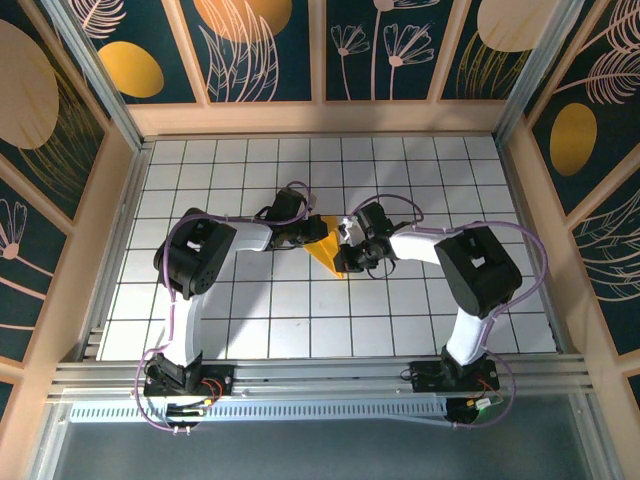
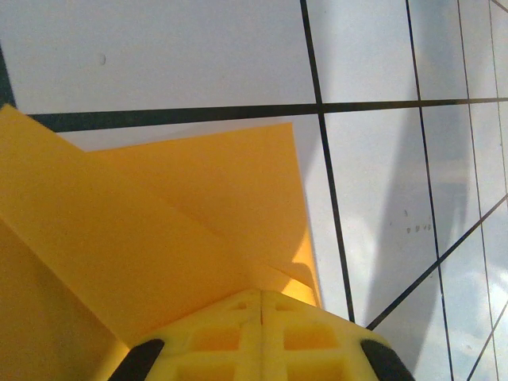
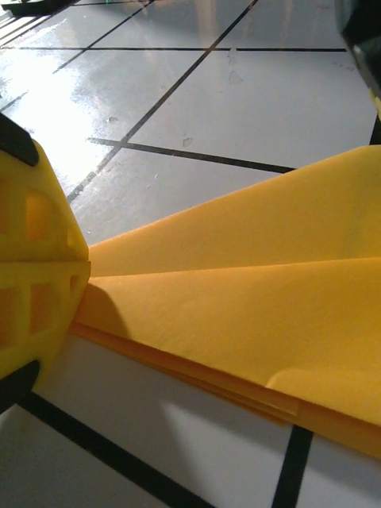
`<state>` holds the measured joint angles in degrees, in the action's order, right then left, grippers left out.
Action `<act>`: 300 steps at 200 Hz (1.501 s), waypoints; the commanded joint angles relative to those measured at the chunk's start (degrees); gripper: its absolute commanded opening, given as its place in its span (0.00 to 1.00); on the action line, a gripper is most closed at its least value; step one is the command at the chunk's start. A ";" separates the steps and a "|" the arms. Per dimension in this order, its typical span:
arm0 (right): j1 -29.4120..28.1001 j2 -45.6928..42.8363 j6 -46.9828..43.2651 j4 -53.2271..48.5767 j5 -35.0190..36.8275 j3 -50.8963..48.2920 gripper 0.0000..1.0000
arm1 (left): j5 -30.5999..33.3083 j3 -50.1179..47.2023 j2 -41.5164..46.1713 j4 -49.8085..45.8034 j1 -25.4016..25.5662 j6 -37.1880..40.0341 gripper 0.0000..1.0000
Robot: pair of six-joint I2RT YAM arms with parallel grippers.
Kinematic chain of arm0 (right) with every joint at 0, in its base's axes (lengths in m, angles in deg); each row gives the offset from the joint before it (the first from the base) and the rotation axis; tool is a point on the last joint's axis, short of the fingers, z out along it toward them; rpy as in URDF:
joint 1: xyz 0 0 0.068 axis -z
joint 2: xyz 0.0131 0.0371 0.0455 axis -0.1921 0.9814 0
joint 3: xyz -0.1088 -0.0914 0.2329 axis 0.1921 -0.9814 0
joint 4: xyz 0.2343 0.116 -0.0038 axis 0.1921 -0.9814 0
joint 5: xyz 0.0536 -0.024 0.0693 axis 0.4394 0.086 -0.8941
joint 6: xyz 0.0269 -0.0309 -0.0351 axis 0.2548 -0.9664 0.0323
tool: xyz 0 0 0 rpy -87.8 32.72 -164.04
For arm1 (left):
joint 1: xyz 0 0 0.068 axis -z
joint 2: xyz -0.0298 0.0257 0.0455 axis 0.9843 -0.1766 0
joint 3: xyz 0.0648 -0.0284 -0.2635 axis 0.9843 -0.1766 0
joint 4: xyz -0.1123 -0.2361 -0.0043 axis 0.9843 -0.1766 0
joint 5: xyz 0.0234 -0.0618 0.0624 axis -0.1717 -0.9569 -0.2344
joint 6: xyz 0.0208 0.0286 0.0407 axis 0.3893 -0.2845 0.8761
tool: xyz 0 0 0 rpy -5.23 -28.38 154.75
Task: Fold a paper plane with a square sheet of paper (fold left side to right side)
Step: Fourth fold the wing at the center of the table, then turn over the paper at the center of the table.
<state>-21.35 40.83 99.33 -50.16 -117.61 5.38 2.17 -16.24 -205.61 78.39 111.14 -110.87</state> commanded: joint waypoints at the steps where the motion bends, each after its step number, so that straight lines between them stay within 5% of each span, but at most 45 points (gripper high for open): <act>1: -0.58 -2.22 1.14 -0.65 -2.23 -1.26 0.00 | 5.58 -1.12 -4.03 -7.43 -0.81 0.37 0.00; 137: 0.28 -3.35 3.95 3.42 -4.65 -10.26 0.00 | 5.47 -1.11 -3.70 -7.30 -0.81 0.48 0.00; 202: 4.35 -13.46 1.92 0.45 -5.24 -9.45 0.00 | -2.70 -1.96 2.18 -0.01 -0.77 -1.90 0.02; 229: 6.98 -14.93 -0.54 0.16 -1.99 -6.71 0.24 | -3.71 -0.40 7.63 0.50 -0.75 -2.13 0.20; 261: 7.20 -9.96 -2.44 3.03 -1.33 -2.51 0.42 | 1.46 -0.88 14.25 -1.45 -0.83 -0.75 0.34; 300: 6.03 -1.24 -4.45 5.68 -1.26 3.70 0.44 | 11.99 -7.17 22.86 -4.22 -0.76 1.34 0.39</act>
<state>-14.29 34.97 97.56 -46.21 -119.76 5.27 6.76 -19.12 -187.25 77.30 110.68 -111.51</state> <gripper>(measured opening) 0.447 0.387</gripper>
